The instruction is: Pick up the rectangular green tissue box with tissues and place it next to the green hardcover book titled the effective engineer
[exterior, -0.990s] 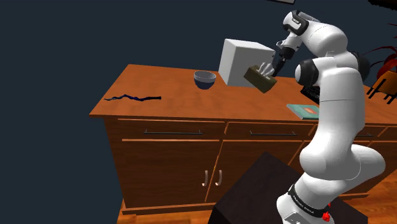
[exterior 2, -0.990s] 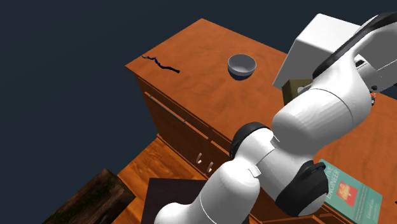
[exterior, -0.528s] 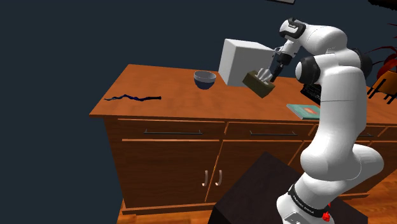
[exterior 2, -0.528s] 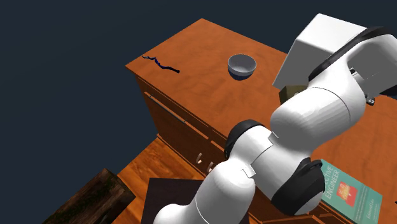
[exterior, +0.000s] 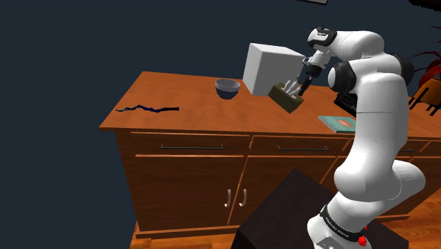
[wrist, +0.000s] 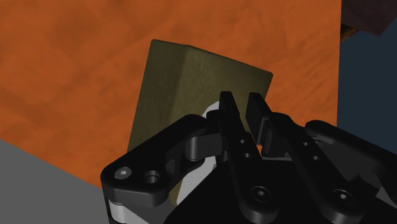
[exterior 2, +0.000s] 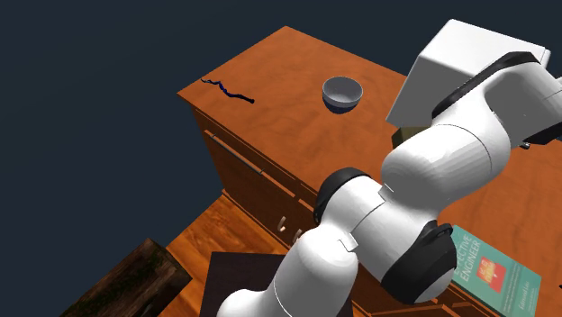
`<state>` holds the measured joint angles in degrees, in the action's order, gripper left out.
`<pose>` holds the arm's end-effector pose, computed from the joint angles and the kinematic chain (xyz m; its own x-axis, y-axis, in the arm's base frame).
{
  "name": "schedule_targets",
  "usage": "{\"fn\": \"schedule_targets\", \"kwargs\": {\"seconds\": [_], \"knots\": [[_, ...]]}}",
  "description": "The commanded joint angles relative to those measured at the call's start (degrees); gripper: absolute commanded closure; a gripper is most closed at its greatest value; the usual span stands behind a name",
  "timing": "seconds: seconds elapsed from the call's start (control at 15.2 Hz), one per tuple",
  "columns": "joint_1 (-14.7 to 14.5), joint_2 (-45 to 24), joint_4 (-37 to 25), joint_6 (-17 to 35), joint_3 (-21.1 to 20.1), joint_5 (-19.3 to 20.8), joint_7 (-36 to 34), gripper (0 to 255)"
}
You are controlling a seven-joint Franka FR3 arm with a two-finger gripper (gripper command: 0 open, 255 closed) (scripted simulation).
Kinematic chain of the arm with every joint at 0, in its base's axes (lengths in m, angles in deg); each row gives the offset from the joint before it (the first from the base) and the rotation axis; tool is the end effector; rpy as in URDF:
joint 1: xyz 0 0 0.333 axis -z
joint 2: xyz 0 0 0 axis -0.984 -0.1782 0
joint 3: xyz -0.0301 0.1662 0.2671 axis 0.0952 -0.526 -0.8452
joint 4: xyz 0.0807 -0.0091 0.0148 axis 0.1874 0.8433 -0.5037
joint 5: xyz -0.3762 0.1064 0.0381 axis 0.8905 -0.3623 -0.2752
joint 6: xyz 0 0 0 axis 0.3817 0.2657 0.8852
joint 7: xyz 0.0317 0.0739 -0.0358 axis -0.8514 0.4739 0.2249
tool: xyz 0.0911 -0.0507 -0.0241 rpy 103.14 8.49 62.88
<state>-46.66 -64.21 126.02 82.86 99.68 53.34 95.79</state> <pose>0.4321 -0.5111 0.4830 0.9309 0.3268 0.1632 0.3646 -0.8587 -0.3601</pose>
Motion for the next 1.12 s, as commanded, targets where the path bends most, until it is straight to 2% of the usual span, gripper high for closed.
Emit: {"fn": "schedule_targets", "kwargs": {"seconds": [0.0,0.2,0.26,0.59,0.86,1.06], "knots": [[0.0,0.1,0.2,0.1,0.0,0.0,0.0,255],[0.0,0.1,0.2,0.1,0.0,0.0,0.0,255],[0.0,0.1,0.2,0.1,0.0,0.0,0.0,0],[0.0,0.1,0.2,0.1,0.0,0.0,0.0,0],[7.1,-7.8,-20.1,-11.6,-1.5,-3.3,-2.6,0],[7.2,-7.7,-20.1,-11.6,-1.6,-3.3,-2.6,0]]}}
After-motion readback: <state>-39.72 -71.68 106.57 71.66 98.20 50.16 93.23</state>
